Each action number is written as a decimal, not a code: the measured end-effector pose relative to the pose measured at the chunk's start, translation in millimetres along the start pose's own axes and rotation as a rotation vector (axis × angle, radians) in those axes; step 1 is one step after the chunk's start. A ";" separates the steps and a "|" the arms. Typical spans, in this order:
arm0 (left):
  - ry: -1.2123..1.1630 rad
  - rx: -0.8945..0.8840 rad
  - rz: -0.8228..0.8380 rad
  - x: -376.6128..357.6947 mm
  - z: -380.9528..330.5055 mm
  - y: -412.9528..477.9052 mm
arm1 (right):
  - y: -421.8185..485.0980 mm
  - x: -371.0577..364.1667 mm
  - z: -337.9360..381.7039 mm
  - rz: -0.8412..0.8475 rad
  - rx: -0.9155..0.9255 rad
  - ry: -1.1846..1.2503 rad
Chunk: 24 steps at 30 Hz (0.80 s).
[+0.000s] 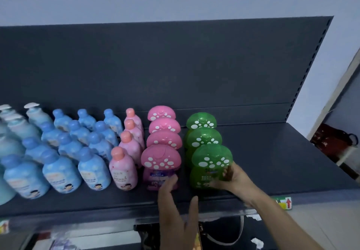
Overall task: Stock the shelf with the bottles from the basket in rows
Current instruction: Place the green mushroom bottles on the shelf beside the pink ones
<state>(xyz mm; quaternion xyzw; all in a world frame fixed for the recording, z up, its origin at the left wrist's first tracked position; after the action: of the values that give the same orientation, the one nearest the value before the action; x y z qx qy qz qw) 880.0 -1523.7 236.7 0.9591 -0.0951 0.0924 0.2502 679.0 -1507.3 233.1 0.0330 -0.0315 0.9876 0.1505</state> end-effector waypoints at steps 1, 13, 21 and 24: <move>0.018 -0.028 -0.108 14.6 0.1 0.0 | 0.4 0.5 -0.4 -0.018 0.004 -0.043; 0.071 0.292 0.035 32.5 54.6 65.2 | 0.2 -4.7 -14.8 -0.062 -0.011 -0.127; 0.045 0.227 0.012 22.7 62.1 62.0 | 1.0 -7.2 -15.2 -0.052 -0.009 -0.131; 0.037 0.213 0.009 21.5 61.1 61.6 | 1.1 -5.7 -17.4 -0.054 -0.015 -0.115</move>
<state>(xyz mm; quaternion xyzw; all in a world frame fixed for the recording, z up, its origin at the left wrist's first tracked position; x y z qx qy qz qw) 894.6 -1609.7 217.6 0.9779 -0.0843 0.1209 0.1482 683.2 -1508.8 215.4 0.0896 -0.0465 0.9794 0.1752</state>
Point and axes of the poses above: each hand's wrist, its own y-axis towards the middle knuckle, its own x-axis out of the back of the hand, z = x × y, the point moved 3 cm from there along y, towards the middle knuckle, and after that the axes turned 1 degree about z, right-handed, at the moved point
